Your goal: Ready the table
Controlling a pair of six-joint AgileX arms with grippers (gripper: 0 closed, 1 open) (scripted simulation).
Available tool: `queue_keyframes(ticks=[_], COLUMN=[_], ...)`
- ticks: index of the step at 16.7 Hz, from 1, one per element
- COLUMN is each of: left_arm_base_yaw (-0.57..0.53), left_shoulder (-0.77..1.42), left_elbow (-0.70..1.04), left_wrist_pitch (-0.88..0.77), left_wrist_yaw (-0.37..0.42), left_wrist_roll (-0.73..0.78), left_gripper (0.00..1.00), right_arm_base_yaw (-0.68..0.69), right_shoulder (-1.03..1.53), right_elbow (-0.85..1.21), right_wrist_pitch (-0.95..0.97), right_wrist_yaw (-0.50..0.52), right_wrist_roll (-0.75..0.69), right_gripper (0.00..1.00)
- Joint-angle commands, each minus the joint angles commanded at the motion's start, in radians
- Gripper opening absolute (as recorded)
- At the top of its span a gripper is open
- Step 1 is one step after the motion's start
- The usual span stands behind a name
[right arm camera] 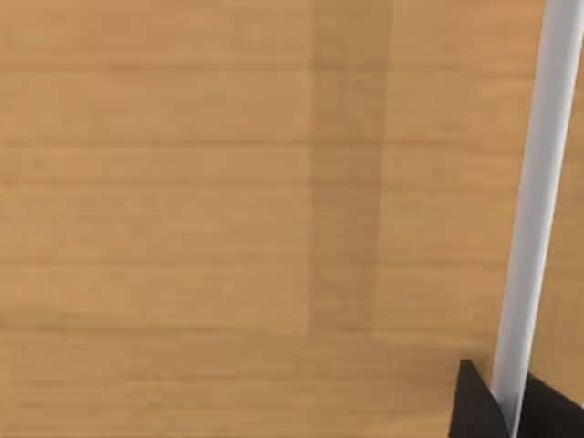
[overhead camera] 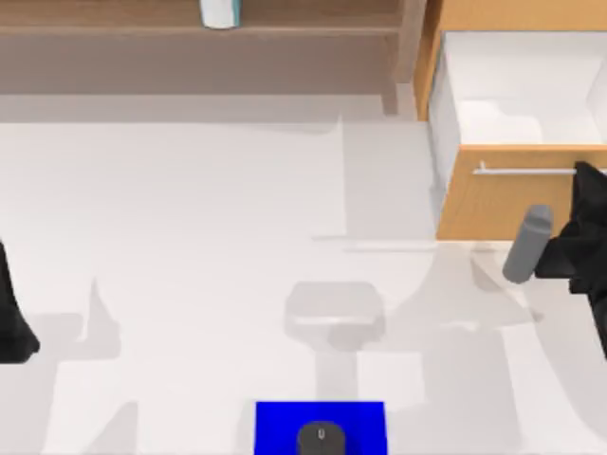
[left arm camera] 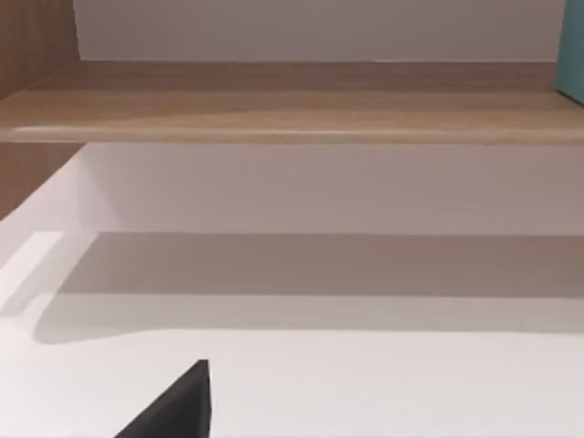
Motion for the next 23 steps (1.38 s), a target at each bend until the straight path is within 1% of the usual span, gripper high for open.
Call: queue_keyframes(ticks=[7, 13, 19, 23], left_arm_base_yaw=[0.0, 0.0, 0.0, 0.0], left_shoulder=[0.0, 0.0, 0.0, 0.0], left_elbow=[0.0, 0.0, 0.0, 0.0], left_wrist_pitch=[0.0, 0.0, 0.0, 0.0], left_wrist_yaw=[0.0, 0.0, 0.0, 0.0], left_wrist_roll=[0.0, 0.0, 0.0, 0.0], left_gripper=[1.0, 1.0, 1.0, 1.0], right_arm_base_yaw=[-0.01, -0.055, -0.064, -0.083], right_shoulder=[0.013, 0.064, 0.078, 0.12], right_elbow=[0.015, 0.226, 0.246, 0.337], right_wrist_pitch=[-0.019, -0.153, -0.176, -0.233], right_wrist_yaw=[-0.008, -0.056, -0.067, -0.08], right_wrist_roll=[0.002, 0.003, 0.005, 0.002], right_gripper=[0.0, 0.0, 0.0, 0.0])
